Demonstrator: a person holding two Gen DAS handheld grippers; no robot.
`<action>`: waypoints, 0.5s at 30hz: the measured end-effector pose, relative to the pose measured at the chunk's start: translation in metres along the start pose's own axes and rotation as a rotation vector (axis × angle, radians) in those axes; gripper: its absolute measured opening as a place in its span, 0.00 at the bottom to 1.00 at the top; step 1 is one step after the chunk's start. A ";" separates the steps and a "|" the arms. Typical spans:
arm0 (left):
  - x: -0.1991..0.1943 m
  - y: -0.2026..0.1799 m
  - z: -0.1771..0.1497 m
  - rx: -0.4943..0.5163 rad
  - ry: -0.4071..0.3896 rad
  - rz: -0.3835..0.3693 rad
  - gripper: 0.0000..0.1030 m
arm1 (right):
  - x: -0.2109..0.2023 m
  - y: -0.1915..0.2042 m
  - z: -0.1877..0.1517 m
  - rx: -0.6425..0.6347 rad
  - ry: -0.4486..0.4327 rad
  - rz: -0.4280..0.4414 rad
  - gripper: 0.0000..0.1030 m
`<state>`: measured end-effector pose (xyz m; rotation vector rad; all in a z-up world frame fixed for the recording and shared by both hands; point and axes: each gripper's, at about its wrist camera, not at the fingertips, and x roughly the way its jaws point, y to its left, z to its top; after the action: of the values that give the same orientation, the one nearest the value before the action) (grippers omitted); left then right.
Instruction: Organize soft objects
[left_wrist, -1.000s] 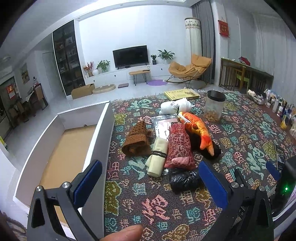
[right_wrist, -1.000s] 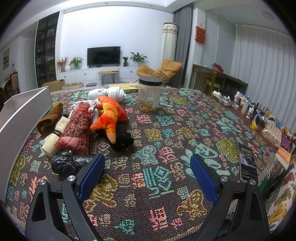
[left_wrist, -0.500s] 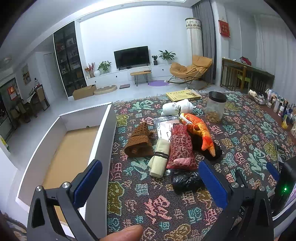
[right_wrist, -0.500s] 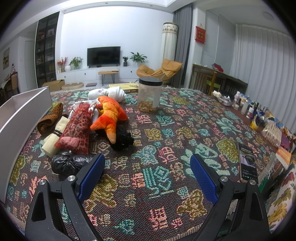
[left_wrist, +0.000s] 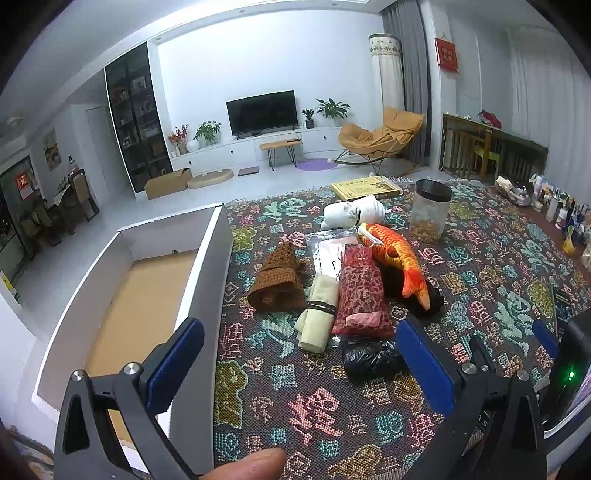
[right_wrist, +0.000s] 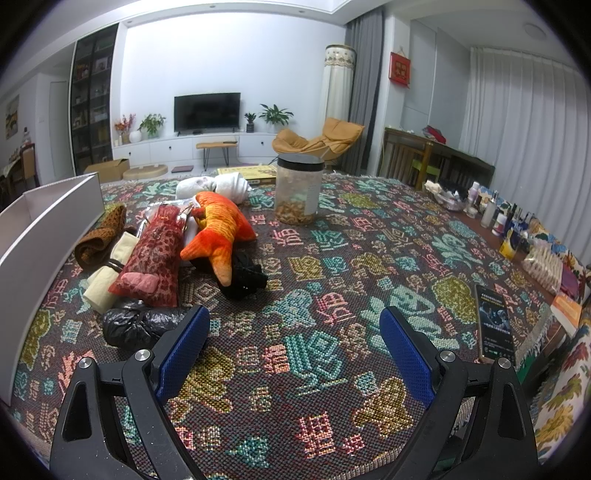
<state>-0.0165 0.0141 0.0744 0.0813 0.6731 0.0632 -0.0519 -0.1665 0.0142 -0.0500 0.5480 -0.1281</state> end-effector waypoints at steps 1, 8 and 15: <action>0.000 0.000 0.000 0.000 0.001 0.000 1.00 | 0.000 0.000 0.000 0.000 0.000 0.000 0.92; 0.003 -0.002 -0.002 0.001 0.008 -0.005 1.00 | 0.000 0.000 -0.001 -0.001 0.001 0.000 0.92; 0.007 -0.004 -0.002 0.005 0.014 -0.009 1.00 | 0.000 0.002 0.000 -0.001 0.001 -0.001 0.92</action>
<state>-0.0125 0.0111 0.0684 0.0823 0.6874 0.0531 -0.0516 -0.1651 0.0134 -0.0510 0.5495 -0.1284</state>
